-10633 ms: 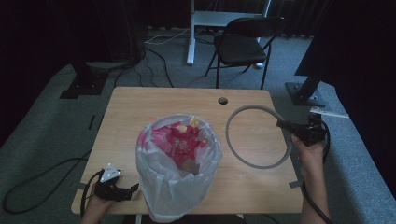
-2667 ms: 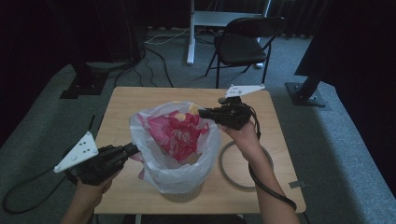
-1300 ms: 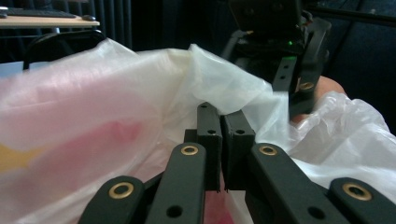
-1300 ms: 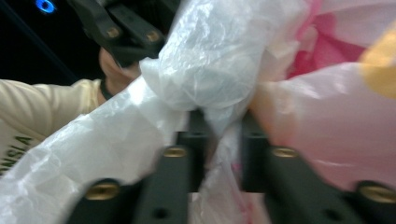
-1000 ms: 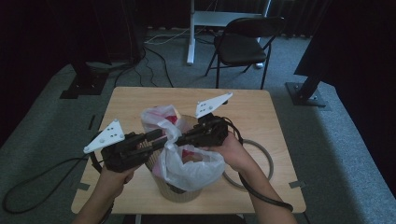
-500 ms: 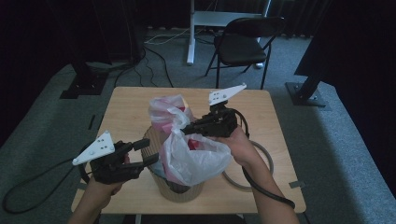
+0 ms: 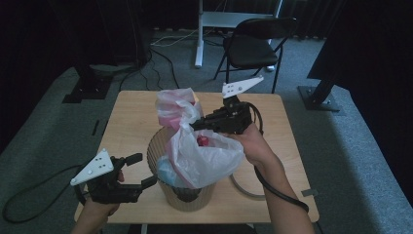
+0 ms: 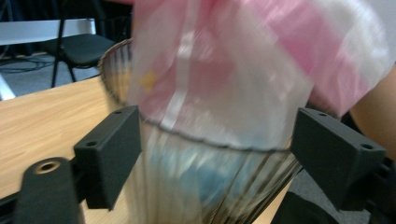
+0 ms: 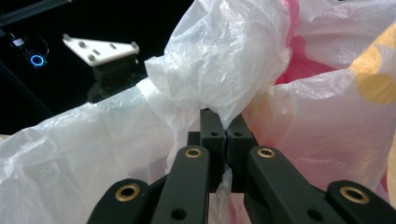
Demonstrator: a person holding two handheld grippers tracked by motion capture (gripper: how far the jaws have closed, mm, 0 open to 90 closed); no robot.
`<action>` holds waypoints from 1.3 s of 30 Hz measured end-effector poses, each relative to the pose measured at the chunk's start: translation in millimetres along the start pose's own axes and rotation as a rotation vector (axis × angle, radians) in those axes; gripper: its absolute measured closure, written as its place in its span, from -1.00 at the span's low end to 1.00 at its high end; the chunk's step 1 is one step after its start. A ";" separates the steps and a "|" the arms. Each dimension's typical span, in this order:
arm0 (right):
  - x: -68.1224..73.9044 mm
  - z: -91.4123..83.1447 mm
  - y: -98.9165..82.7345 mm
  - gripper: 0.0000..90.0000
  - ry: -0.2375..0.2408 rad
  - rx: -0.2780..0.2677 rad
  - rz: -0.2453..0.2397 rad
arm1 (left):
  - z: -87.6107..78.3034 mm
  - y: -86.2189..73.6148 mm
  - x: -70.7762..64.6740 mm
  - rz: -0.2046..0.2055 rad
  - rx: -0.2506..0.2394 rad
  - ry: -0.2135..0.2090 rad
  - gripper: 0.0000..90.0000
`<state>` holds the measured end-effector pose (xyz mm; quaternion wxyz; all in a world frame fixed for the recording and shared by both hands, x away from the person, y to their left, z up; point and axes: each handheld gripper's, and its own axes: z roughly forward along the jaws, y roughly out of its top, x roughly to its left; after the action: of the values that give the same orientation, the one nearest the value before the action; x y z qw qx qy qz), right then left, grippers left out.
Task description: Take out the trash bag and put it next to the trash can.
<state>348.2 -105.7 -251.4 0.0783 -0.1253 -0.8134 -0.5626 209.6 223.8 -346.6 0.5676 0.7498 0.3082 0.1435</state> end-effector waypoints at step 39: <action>14.3 -70.2 60.8 0.98 0.007 -0.190 -0.040 | 35.3 -155.2 54.8 -0.092 0.257 0.396 -1.00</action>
<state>351.3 -149.2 -168.2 0.0577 -0.1138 -0.7584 -0.6392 225.3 256.9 -510.9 0.4019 0.7584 0.4631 0.2211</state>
